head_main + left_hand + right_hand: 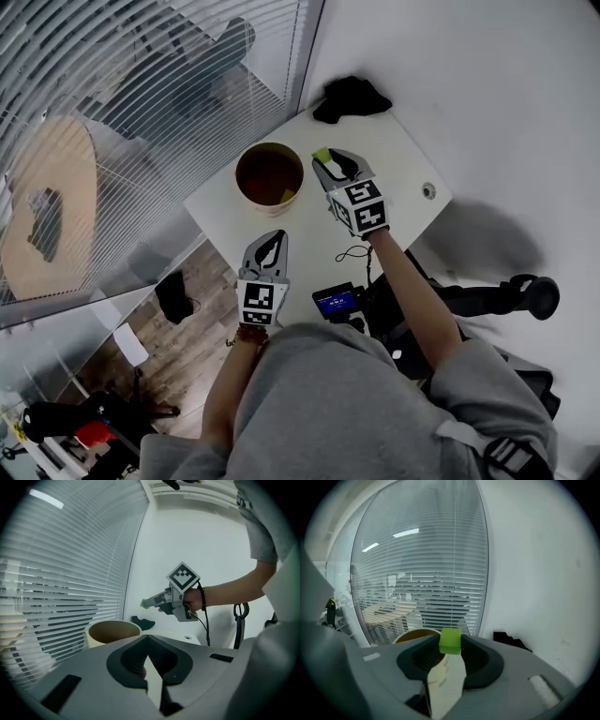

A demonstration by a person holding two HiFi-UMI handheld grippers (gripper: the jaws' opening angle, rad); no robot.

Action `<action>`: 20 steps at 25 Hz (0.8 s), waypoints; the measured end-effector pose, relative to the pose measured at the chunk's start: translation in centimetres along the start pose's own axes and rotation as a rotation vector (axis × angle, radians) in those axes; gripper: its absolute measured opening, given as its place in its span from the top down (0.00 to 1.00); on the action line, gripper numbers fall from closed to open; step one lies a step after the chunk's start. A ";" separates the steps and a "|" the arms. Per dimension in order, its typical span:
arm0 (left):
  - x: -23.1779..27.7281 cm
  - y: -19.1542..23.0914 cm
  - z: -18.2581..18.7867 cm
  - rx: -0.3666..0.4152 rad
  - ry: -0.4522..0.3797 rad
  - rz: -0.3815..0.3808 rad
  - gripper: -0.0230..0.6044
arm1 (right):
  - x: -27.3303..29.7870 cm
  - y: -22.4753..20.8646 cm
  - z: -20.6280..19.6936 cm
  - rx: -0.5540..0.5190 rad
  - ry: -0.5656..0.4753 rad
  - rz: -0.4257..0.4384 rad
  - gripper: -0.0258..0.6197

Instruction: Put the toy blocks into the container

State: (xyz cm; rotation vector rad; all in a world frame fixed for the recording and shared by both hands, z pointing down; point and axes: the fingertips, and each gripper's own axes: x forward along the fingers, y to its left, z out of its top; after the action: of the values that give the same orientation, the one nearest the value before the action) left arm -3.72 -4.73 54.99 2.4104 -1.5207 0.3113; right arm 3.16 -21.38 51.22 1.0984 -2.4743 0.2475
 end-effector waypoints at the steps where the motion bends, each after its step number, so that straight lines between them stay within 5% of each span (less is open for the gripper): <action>1: -0.1 -0.1 0.2 -0.001 -0.005 0.001 0.95 | 0.0 0.7 0.5 -0.009 -0.005 0.013 0.72; 10: -2.3 2.5 1.0 -0.033 -0.031 0.057 0.95 | 1.5 7.0 2.2 -0.070 0.004 0.112 0.72; 20: -4.2 3.6 0.9 -0.037 -0.042 0.091 0.95 | 1.4 8.7 3.1 -0.091 -0.013 0.139 0.70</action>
State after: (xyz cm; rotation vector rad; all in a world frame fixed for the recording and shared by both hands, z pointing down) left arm -8.71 -2.91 53.18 2.3375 -1.6433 0.2504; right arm -5.04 -17.49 49.11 0.8952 -2.5502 0.1675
